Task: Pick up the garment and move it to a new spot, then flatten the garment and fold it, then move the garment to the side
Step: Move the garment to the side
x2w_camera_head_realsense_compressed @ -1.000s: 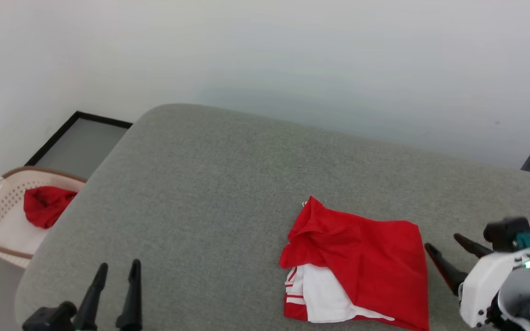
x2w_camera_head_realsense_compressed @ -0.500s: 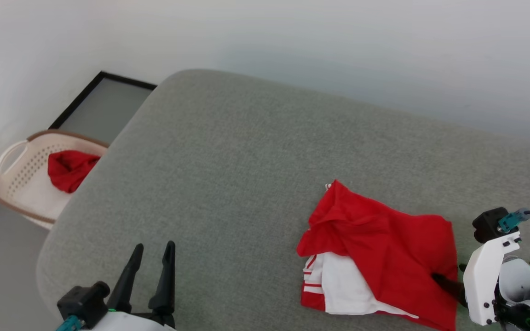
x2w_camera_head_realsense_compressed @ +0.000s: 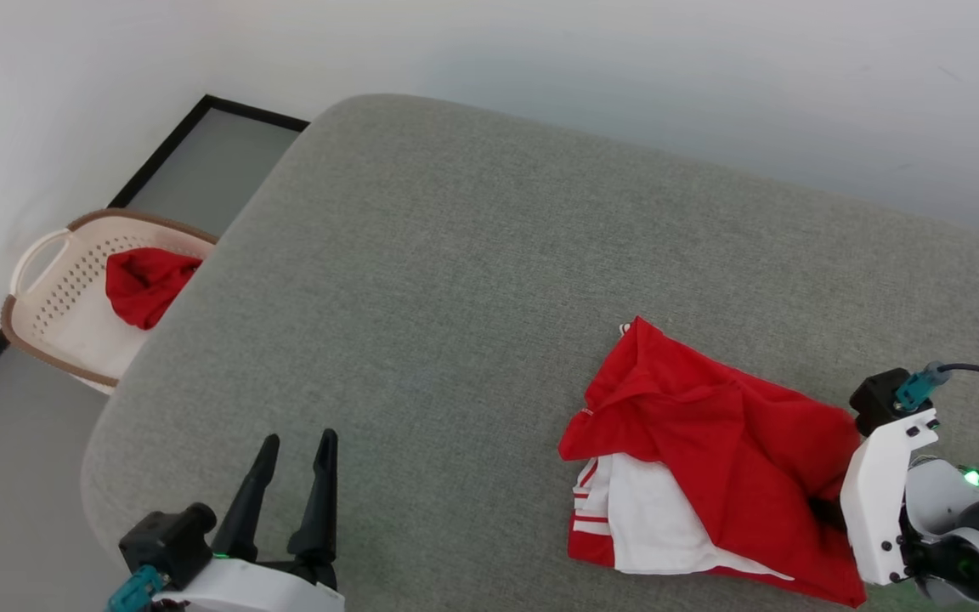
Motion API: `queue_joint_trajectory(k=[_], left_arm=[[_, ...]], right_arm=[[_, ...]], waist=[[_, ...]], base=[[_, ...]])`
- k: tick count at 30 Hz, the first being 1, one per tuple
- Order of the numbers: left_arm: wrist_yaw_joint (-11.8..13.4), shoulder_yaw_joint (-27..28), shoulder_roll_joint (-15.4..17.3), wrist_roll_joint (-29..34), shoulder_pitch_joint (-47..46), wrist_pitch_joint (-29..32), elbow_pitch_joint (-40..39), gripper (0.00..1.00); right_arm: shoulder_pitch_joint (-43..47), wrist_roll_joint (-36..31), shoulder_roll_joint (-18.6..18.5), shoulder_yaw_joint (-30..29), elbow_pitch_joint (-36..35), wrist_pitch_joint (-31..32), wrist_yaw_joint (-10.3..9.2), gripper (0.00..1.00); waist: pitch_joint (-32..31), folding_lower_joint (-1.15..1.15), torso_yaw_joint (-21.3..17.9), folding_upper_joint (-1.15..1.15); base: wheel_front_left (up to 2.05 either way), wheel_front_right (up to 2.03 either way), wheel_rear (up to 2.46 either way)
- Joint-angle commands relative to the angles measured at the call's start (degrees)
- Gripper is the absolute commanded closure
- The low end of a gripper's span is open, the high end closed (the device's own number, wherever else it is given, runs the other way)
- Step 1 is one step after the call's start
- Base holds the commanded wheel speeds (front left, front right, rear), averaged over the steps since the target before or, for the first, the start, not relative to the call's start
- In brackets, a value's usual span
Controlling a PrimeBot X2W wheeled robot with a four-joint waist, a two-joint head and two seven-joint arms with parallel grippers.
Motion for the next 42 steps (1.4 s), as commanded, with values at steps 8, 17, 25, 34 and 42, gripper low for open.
queue_joint_trajectory(k=[8,17,25,34,42], left_arm=[[-0.16,0.56,0.06,-0.10,-0.80,-0.05,-0.15,0.00],[-0.16,0.95,0.37,0.59,-0.56,-0.05,-0.88,0.00],[-0.15,0.59,0.37,0.99,-1.12,-0.05,-2.10,0.00],[-0.15,-0.50,0.36,1.46,-3.06,-0.04,-3.03,0.00],[-0.15,-1.82,0.64,1.71,-6.04,-0.05,-3.80,0.00]], right_arm=[[-2.52,1.84,-2.40,-0.37,-1.25,-1.73,-0.08,1.00],[-6.06,3.41,-7.59,-0.82,-4.06,-3.92,-0.08,1.00],[-10.57,2.48,-13.44,-0.15,-4.86,-4.17,-0.08,1.00],[-16.44,0.99,-19.68,-0.52,-3.68,-5.88,-0.08,1.00],[-20.56,-0.92,-24.89,0.60,-0.27,-9.31,-0.08,1.00]], waist=[[-0.07,0.00,-1.74,0.00],[-0.45,0.00,-4.90,0.00],[0.43,0.00,-8.06,0.00],[3.66,0.00,-11.15,0.00],[7.61,0.00,-12.91,0.00]], base=[[0.00,0.00,0.00],[0.00,0.00,0.00],[0.00,0.00,0.00],[0.00,0.00,0.00],[0.00,0.00,0.00]])
